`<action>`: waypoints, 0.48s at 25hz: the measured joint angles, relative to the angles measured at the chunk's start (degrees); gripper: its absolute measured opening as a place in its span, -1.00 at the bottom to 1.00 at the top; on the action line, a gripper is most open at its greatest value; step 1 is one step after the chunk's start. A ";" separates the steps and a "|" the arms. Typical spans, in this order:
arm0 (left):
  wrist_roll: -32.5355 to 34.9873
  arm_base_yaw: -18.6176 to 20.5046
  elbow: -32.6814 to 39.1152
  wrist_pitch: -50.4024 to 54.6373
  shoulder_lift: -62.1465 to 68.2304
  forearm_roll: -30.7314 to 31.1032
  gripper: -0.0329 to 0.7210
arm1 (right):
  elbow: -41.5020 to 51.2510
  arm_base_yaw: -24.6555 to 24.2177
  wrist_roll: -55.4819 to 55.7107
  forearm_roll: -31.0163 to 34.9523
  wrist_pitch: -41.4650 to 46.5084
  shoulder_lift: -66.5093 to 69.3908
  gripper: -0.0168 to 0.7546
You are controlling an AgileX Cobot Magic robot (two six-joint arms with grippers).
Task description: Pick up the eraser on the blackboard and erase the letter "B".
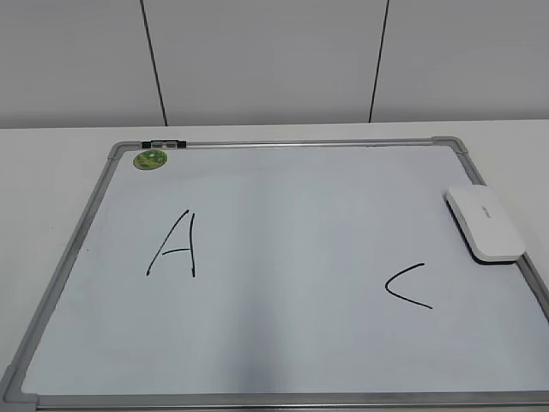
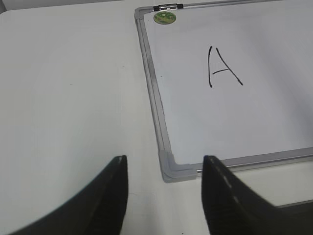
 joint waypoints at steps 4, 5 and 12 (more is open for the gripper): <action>0.00 0.00 0.00 0.00 0.00 0.00 0.08 | 0.00 0.00 0.00 0.00 0.09 0.00 0.58; 0.00 0.00 0.00 0.00 0.00 0.00 0.08 | 0.00 0.00 0.00 0.00 0.09 0.00 0.58; 0.00 0.00 0.00 0.00 0.00 0.00 0.08 | 0.00 0.00 0.00 0.00 0.09 0.00 0.58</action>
